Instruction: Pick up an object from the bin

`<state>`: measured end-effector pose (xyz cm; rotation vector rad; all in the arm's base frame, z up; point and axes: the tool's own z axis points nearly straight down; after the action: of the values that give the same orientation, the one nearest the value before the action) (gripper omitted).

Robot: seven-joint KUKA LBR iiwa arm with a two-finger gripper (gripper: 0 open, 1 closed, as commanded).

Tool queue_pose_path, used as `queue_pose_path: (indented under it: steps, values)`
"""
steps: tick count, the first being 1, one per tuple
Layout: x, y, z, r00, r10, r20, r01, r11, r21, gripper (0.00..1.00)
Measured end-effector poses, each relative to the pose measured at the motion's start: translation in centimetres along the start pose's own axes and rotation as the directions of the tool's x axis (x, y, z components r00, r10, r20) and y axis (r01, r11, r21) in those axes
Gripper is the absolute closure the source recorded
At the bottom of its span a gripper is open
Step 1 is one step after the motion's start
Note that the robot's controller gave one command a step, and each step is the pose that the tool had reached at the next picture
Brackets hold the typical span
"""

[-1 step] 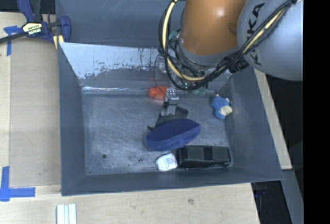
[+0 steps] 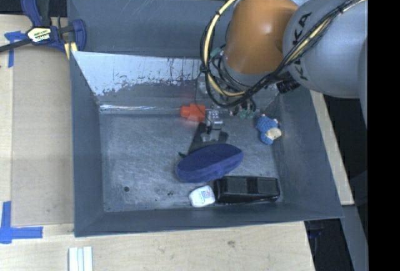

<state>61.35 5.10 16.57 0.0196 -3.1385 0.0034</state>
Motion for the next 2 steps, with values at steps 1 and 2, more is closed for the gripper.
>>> queue_pose_path:
  steps: [1,2]
  values:
    - [0.11,-0.12,9.24,0.993,0.118,0.024,-0.118,0.993,-0.008,0.0]
    - [0.49,-0.16,9.45,0.993,0.118,0.008,-0.118,0.993,-0.004,1.0]
